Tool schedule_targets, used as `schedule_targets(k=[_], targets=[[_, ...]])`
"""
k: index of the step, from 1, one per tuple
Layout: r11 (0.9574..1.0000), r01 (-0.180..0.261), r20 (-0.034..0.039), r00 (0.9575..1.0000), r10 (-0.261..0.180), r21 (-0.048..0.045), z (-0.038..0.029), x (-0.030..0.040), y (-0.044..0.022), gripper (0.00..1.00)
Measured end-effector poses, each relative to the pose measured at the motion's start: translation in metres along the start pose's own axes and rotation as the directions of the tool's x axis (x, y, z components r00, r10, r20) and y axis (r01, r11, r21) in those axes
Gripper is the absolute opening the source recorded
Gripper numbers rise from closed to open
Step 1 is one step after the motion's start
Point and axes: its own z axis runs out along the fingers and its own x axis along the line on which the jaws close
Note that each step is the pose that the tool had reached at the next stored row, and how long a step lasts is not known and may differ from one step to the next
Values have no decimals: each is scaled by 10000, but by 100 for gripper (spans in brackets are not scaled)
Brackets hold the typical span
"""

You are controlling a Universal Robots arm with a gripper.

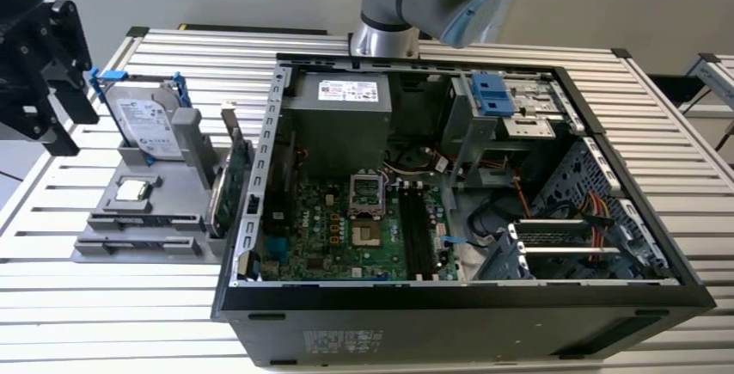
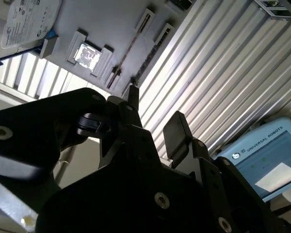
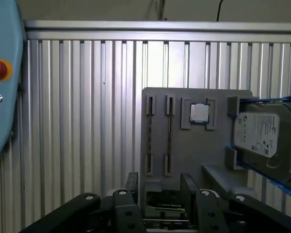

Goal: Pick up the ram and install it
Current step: 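Pick up the ram and move it above insertion slot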

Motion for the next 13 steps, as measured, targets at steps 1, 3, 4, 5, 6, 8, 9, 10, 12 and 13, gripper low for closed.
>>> schedule_targets(k=[1, 3, 4, 5, 6, 8, 9, 10, 12, 13], targets=[[10000, 2, -1, 10000, -2, 16, 11, 0, -1, 100], [10000, 2, -19, 10000, -2, 14, 30, -1, 0, 100], [10000, 1, -26, 10000, -1, 15, 43, -2, 0, 100], [10000, 1, -38, 10000, 0, 14, 54, -3, 0, 100], [10000, 0, -64, 10000, 0, 9, 64, -4, 0, 100], [10000, 1, -133, 9999, -1, -13, 81, -4, 0, 100], [10000, 2, -151, 9999, -2, -19, 92, -4, 0, 100], [10000, 2, -160, 9999, -2, -21, 107, -5, 0, 100], [10000, 1, -164, 9999, -2, -21, 141, -5, 0, 100], [10000, 1, -164, 9999, -2, -19, 160, -5, 0, 100]])
